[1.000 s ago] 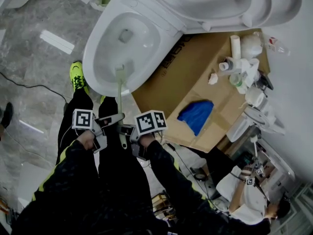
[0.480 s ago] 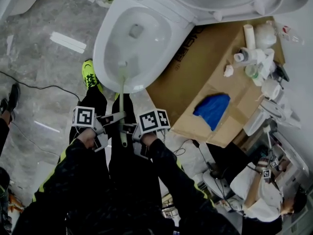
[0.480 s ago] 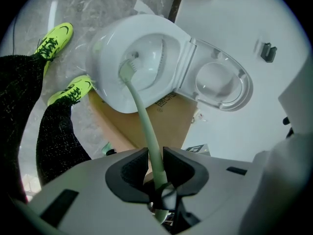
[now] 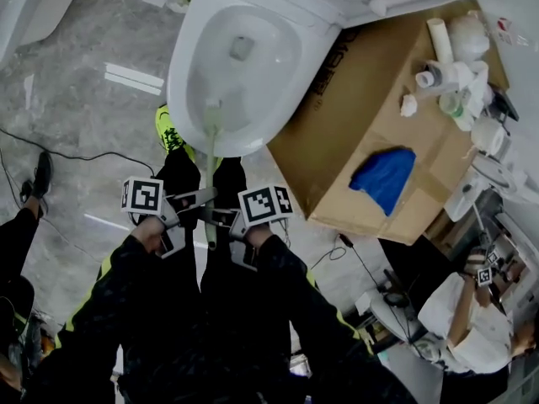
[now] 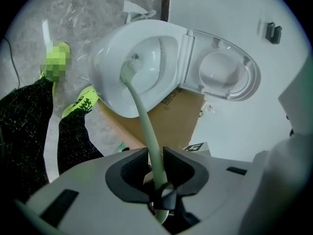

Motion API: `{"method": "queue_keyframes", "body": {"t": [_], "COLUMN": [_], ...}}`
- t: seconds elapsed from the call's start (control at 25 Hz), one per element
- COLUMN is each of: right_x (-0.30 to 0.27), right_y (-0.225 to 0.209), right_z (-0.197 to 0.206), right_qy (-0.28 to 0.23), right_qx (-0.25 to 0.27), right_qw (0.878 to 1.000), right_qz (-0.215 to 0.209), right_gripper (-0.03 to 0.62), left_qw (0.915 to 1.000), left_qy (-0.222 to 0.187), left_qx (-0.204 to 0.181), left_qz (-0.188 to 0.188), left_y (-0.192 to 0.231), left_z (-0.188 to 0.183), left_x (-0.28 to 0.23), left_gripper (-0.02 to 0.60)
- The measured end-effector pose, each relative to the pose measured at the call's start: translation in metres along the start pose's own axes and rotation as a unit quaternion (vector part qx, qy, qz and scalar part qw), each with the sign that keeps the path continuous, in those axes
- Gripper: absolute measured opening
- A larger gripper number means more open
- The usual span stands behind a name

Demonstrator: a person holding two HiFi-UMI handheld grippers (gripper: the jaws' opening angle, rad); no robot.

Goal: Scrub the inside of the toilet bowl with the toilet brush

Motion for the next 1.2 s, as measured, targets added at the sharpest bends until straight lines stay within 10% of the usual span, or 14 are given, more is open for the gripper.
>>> {"method": "queue_keyframes", "body": {"t": [0.88, 1.2], "right_x": [-0.025, -0.03], "right_y": [0.016, 0.028], "right_z": [-0.027, -0.04], "right_qy": [0.006, 0.007], "right_qx": [0.046, 0.072], "right_qw": [0.997, 0.994], "right_qz": [-0.062, -0.077], "right_gripper": [0.057, 0.057], "left_qw": [0.994, 0.9951], "left_qy": [-0.031, -0.053], "left_qx": [-0.06, -0.06], "left_qz": [-0.086, -0.059], "left_y": [-0.011, -0.028], "left_z": [-0.034, -0.044], "left_x": [0.026, 0.027], "left_gripper": [0.095, 0.095]}}
Point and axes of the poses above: the fingertips, and each gripper's own axes: x backward along the fingers, y to its left, z out of its underside, the point moved 6 cm from there along x, backward along the fingers, and after that the axes turned 10 degrees about -z, right-handed, at the moved point
